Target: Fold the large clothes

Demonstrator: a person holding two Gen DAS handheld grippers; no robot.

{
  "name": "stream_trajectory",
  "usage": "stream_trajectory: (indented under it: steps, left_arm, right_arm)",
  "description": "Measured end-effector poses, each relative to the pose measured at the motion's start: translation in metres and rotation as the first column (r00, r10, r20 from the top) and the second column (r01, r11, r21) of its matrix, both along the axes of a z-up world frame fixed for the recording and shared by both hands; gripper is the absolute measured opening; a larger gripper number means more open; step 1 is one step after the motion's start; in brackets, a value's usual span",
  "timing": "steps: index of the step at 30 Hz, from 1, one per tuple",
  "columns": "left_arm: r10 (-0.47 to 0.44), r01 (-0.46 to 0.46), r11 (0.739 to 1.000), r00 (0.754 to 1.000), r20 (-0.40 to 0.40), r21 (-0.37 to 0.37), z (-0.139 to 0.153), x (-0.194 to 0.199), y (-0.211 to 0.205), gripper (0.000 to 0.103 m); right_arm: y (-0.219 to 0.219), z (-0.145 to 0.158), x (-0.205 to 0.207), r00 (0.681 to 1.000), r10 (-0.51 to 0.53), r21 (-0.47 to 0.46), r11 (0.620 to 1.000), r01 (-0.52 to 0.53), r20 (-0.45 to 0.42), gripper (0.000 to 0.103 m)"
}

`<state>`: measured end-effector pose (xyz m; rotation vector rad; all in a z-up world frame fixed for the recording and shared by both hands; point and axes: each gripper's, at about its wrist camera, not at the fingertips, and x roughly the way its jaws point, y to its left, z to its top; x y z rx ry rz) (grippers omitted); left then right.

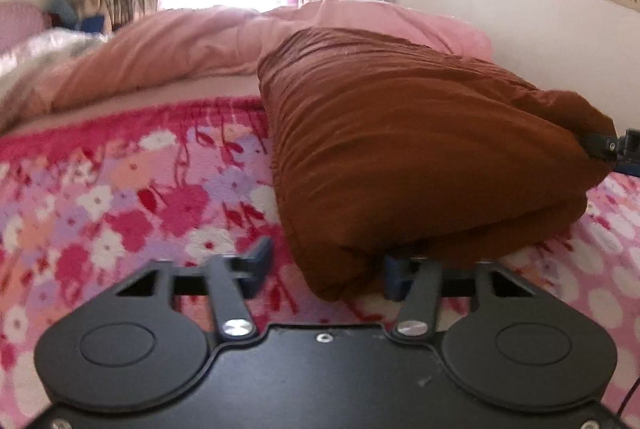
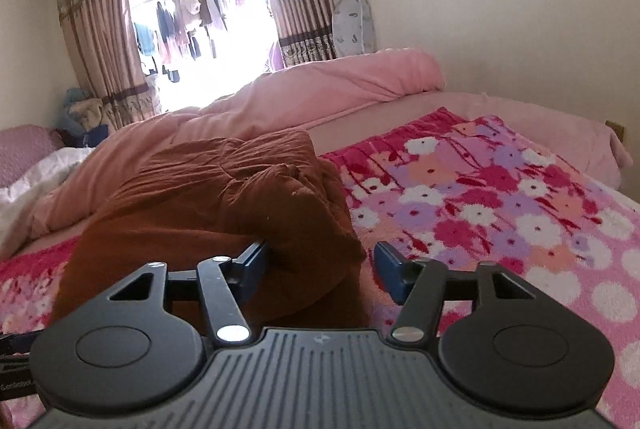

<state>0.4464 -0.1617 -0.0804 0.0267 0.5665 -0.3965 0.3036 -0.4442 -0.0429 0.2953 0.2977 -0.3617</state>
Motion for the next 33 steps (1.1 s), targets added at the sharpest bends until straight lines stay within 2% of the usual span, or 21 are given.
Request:
stream_trajectory:
  steps: [3, 4, 7, 9, 11, 13, 16, 18, 22, 25, 29, 31, 33]
  left_arm:
    - [0.035, -0.036, 0.998, 0.999, -0.005, -0.055, 0.007, -0.001, 0.007, 0.031]
    - [0.058, -0.058, 0.995, 0.998, 0.0, -0.08, 0.011, -0.002, 0.012, 0.03]
    - [0.096, -0.101, 0.981, 0.995, -0.042, -0.165, 0.015, 0.002, 0.028, 0.029]
    - [0.107, -0.123, 0.973, 0.99, -0.091, -0.193, 0.007, 0.008, 0.033, 0.029]
    - [0.113, -0.134, 0.972, 0.987, -0.116, -0.195, -0.002, 0.012, 0.032, 0.029]
    - [0.117, -0.133, 0.978, 0.988, -0.106, -0.16, -0.008, 0.013, 0.028, 0.032]
    - [0.108, -0.122, 0.984, 0.989, -0.104, -0.134, -0.006, 0.01, 0.027, 0.035]
    - [0.097, -0.106, 0.988, 0.991, -0.091, -0.112, 0.004, 0.003, 0.029, 0.039]
    - [0.094, -0.097, 0.992, 0.995, -0.031, -0.084, 0.037, -0.02, 0.039, 0.038]
    - [0.111, -0.108, 0.989, 0.993, 0.028, -0.099, 0.064, -0.03, 0.042, 0.04]
    - [0.073, -0.058, 0.989, 0.991, 0.111, -0.139, 0.097, -0.035, 0.032, 0.048]
    - [0.07, -0.054, 0.991, 0.989, 0.129, -0.124, 0.101, -0.028, 0.02, 0.048]
    - [0.056, -0.041, 0.991, 0.992, 0.112, -0.128, 0.096, -0.017, 0.009, 0.048]
  right_arm:
    - [0.003, 0.004, 0.001, 1.0, -0.005, -0.004, 1.0, 0.005, 0.008, 0.03]
    - [0.003, 0.009, 0.0, 1.0, 0.006, -0.002, 1.0, -0.006, 0.02, 0.025]
    - [0.009, 0.023, -0.007, 0.996, 0.039, -0.012, 0.999, -0.038, 0.086, 0.024]
    - [0.011, 0.024, -0.004, 0.996, 0.054, -0.003, 0.999, -0.054, 0.072, 0.024]
    - [0.008, 0.009, 0.008, 0.999, 0.047, 0.006, 0.999, -0.047, 0.013, 0.024]
    - [0.001, -0.011, 0.016, 0.999, 0.044, 0.047, 0.998, -0.042, -0.033, 0.027]
    - [-0.001, -0.024, 0.012, 0.998, 0.052, 0.071, 0.996, -0.05, -0.025, 0.032]
    - [0.001, -0.017, 0.005, 0.999, 0.05, 0.053, 0.997, -0.049, -0.019, 0.039]
    - [0.003, 0.01, -0.015, 0.999, 0.038, 0.01, 0.999, -0.038, 0.016, 0.046]
    - [0.011, 0.034, -0.025, 0.997, 0.04, -0.064, 0.997, -0.037, 0.058, 0.046]
    - [0.026, 0.057, -0.02, 0.993, 0.099, -0.12, 0.989, -0.09, 0.071, 0.046]
    - [0.032, 0.061, -0.012, 0.991, 0.117, -0.142, 0.984, -0.108, 0.061, 0.043]
    - [0.034, 0.058, -0.001, 0.993, 0.111, -0.154, 0.983, -0.104, 0.035, 0.041]
